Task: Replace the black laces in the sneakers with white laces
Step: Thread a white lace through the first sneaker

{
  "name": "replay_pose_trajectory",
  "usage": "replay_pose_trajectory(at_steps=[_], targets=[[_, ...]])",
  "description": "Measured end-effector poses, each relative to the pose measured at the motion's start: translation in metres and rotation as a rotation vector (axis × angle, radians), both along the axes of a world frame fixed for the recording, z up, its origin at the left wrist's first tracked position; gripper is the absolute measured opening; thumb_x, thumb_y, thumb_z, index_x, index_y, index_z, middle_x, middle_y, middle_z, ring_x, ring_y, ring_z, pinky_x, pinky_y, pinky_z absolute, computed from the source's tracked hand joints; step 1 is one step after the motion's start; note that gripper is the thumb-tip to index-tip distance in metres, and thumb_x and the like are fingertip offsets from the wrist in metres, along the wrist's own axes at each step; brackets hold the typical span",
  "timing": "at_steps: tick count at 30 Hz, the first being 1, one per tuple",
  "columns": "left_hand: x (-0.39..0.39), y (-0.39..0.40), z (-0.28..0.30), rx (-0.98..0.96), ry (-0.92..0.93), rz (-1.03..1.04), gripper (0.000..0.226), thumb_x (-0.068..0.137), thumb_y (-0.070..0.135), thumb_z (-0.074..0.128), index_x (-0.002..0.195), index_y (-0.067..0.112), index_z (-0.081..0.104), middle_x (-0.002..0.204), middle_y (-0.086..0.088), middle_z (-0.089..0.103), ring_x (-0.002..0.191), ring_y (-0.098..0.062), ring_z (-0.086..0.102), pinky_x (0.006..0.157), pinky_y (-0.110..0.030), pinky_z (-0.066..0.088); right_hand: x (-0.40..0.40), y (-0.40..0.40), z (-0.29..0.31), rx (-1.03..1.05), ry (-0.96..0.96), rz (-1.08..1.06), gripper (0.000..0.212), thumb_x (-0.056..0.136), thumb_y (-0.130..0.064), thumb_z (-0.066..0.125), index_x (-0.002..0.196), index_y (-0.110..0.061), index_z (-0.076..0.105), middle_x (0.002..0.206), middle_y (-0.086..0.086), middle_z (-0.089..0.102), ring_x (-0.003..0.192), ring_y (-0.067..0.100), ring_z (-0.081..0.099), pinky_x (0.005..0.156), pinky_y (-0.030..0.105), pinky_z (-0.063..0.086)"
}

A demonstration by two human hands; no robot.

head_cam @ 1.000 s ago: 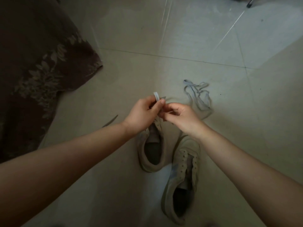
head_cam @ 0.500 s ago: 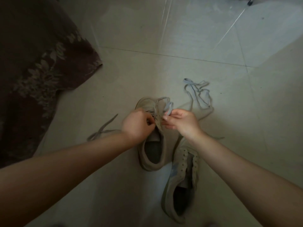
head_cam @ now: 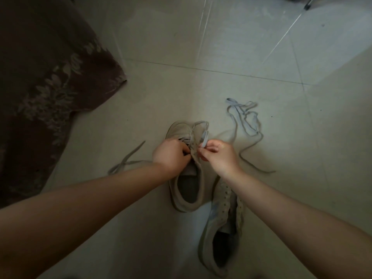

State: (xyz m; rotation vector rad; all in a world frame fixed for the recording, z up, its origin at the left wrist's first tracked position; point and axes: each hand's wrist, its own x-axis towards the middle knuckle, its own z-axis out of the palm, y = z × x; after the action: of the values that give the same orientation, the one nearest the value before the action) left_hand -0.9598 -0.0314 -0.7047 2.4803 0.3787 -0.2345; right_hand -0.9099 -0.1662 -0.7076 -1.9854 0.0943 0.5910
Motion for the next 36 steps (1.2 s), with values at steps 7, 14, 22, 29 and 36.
replay_pose_trajectory(at_steps=[7,14,22,29,36], targets=[[-0.002,-0.001,-0.003,-0.034,-0.049,0.029,0.016,0.084,0.035,0.063,0.09,0.027,0.075,0.093,-0.001,0.067,0.083,-0.019,0.061,0.059,-0.023,0.033,-0.002,0.0,-0.002,-0.104,-0.124,0.069,0.01,0.081,-0.009,0.07,0.081,-0.017,0.065,0.081,0.003,0.067,0.078,0.015,0.064,0.076,0.026,0.05],[-0.002,-0.002,0.001,-0.072,0.005,0.0,0.016,0.085,0.029,0.061,0.089,0.021,0.075,0.086,-0.005,0.065,0.081,-0.02,0.06,0.06,-0.024,0.036,-0.006,0.002,-0.007,-0.022,-0.015,0.009,0.007,0.078,-0.013,0.075,0.077,-0.016,0.069,0.072,-0.002,0.066,0.069,0.007,0.059,0.071,0.021,0.044],[-0.003,-0.001,-0.007,-0.145,-0.009,-0.039,0.013,0.086,0.014,0.059,0.091,0.007,0.068,0.099,-0.012,0.055,0.093,-0.028,0.056,0.078,-0.026,0.04,-0.009,0.003,-0.006,-0.049,0.083,0.031,0.015,0.078,-0.023,0.074,0.079,-0.021,0.059,0.07,-0.006,0.059,0.072,0.012,0.057,0.068,0.023,0.044],[0.005,0.006,0.005,-0.435,0.088,0.107,0.019,0.089,0.006,0.056,0.071,0.013,0.053,0.068,-0.001,0.049,0.064,-0.013,0.044,0.05,-0.017,0.032,-0.011,-0.002,0.001,-0.11,-0.032,0.088,0.008,0.083,-0.018,0.067,0.084,-0.012,0.062,0.071,-0.004,0.059,0.065,0.009,0.054,0.054,0.012,0.04],[0.006,0.022,0.016,-1.387,0.173,0.625,0.03,0.101,0.008,0.029,0.074,0.013,0.042,0.068,-0.003,0.064,0.071,-0.016,0.064,0.076,-0.029,0.05,-0.011,-0.006,0.0,-0.132,-0.077,0.039,0.016,0.082,-0.019,0.07,0.074,-0.015,0.056,0.063,-0.007,0.055,0.057,0.004,0.049,0.049,0.007,0.036]])
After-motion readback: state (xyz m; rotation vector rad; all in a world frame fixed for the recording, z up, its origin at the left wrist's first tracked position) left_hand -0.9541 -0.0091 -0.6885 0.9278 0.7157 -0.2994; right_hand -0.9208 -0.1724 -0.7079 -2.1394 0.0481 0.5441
